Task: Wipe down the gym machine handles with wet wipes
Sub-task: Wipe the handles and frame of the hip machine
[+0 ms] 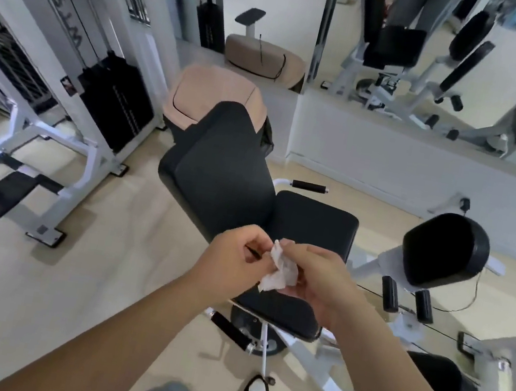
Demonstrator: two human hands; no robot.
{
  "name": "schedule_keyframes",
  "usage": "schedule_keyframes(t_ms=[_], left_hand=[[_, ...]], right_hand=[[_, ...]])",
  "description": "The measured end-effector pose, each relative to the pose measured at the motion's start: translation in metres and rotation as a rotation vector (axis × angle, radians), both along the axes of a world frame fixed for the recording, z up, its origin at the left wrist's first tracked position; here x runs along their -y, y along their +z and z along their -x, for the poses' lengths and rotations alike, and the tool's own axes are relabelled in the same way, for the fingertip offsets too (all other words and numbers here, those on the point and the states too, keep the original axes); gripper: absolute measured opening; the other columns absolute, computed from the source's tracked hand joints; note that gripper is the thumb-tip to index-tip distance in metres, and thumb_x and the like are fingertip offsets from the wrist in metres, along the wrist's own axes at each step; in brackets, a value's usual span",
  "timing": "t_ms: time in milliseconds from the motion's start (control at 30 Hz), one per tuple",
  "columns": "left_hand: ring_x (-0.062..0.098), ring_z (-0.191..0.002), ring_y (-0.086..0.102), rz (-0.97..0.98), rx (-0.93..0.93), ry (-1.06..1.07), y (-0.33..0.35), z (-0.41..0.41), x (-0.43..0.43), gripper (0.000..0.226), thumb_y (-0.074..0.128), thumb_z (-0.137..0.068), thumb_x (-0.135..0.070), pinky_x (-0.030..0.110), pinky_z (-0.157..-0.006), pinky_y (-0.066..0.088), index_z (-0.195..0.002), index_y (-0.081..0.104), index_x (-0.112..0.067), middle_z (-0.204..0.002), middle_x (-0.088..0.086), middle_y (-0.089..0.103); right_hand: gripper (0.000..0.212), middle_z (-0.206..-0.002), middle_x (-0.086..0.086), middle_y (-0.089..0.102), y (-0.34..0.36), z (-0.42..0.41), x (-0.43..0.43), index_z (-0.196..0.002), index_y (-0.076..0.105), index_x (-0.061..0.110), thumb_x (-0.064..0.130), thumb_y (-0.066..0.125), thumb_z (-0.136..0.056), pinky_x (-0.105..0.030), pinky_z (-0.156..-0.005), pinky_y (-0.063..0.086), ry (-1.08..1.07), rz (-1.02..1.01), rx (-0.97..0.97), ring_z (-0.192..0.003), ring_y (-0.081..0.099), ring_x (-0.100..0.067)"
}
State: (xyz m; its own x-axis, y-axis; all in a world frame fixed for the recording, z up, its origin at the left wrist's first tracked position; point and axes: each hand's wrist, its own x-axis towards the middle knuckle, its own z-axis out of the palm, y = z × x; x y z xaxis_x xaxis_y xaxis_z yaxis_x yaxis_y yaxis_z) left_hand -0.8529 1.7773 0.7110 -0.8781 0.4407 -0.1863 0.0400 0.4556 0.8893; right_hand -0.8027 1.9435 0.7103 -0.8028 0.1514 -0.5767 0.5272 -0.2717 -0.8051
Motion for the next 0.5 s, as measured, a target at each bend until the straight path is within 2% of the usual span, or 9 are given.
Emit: schedule_keyframes(t_ms=[100, 167, 233, 333, 433, 500], left_hand=[[0.008, -0.080, 0.071, 0.008, -0.028, -0.018, 0.010, 0.046, 0.005, 0.018, 0.082, -0.085, -0.027, 0.030, -0.072, 0.062, -0.096, 0.069, -0.032, -0.093, -0.013, 0.072], [0.010, -0.079, 0.072, 0.013, -0.033, -0.037, 0.016, 0.077, 0.007, 0.018, 0.083, -0.083, -0.029, 0.033, -0.072, 0.062, -0.094, 0.069, -0.033, -0.088, -0.012, 0.073], [0.007, -0.075, 0.071, 0.018, -0.060, -0.059, 0.020, 0.111, 0.011, 0.016, 0.081, -0.085, -0.027, 0.028, -0.070, 0.061, -0.094, 0.070, -0.033, -0.084, -0.012, 0.073], [-0.001, -0.076, 0.067, 0.069, -0.150, -0.124, 0.026, 0.165, 0.021, 0.009, 0.075, -0.089, -0.028, 0.017, -0.067, 0.056, -0.095, 0.069, -0.032, -0.083, -0.018, 0.071], [0.000, -0.082, 0.066, 0.082, -0.193, -0.156, 0.034, 0.227, 0.039, 0.009, 0.070, -0.092, -0.026, 0.016, -0.068, 0.056, -0.095, 0.065, -0.033, -0.087, -0.017, 0.069], [0.006, -0.079, 0.067, 0.028, -0.138, -0.130, 0.041, 0.270, 0.052, 0.016, 0.070, -0.091, -0.022, 0.018, -0.061, 0.055, -0.097, 0.060, -0.032, -0.093, -0.012, 0.067]], right_hand=[[0.024, -0.099, -0.014, 0.078, 0.009, 0.045, 0.001, -0.097, 0.078, 0.006, 0.028, 0.069, -0.097, -0.043, -0.083, 0.062, 0.054, -0.042, -0.054, -0.090, 0.076, -0.029], [0.024, -0.097, -0.015, 0.077, 0.013, 0.075, 0.006, -0.100, 0.075, 0.001, 0.024, 0.067, -0.099, -0.043, -0.081, 0.062, 0.036, -0.055, -0.070, -0.084, 0.075, -0.028], [0.023, -0.096, -0.016, 0.076, 0.018, 0.106, 0.012, -0.107, 0.070, -0.001, 0.020, 0.064, -0.100, -0.042, -0.078, 0.061, 0.013, -0.070, -0.090, -0.081, 0.072, -0.026], [0.017, -0.099, -0.016, 0.076, 0.025, 0.155, 0.025, -0.115, 0.066, 0.007, 0.015, 0.063, -0.100, -0.041, -0.074, 0.062, -0.029, -0.120, -0.110, -0.081, 0.073, -0.027], [0.013, -0.084, -0.015, 0.076, 0.034, 0.203, 0.047, -0.109, 0.065, 0.010, 0.018, 0.063, -0.100, -0.038, -0.063, 0.061, -0.071, -0.273, -0.089, -0.069, 0.075, -0.029], [0.013, -0.076, -0.011, 0.072, 0.039, 0.234, 0.064, -0.104, 0.067, 0.008, 0.020, 0.063, -0.100, -0.035, -0.059, 0.060, -0.166, -0.302, -0.079, -0.061, 0.071, -0.027]])
